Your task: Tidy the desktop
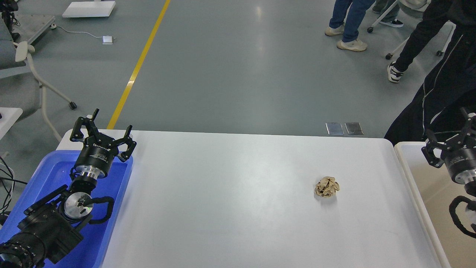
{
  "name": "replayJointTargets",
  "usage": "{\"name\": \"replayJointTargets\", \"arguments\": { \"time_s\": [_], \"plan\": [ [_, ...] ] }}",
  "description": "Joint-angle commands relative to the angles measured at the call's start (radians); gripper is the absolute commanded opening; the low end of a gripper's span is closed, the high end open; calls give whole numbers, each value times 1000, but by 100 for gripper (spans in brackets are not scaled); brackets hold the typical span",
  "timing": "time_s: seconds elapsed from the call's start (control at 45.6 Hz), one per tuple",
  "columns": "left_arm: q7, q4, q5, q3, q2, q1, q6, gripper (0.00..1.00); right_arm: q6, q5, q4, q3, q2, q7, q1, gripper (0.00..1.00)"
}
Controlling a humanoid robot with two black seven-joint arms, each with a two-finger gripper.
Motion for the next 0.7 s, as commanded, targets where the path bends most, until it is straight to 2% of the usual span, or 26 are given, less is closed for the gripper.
{"name": "replayJointTargets", "arguments": {
  "time_s": [0.0, 0.68],
  "plan": [
    [0, 0, 0, 0, 0, 0, 0, 100, 0, 0, -11, 0, -6, 1, -12, 100],
    [0, 0, 0, 0, 0, 0, 0, 100, 0, 8, -11, 0, -16, 1, -14, 100]
  ]
}}
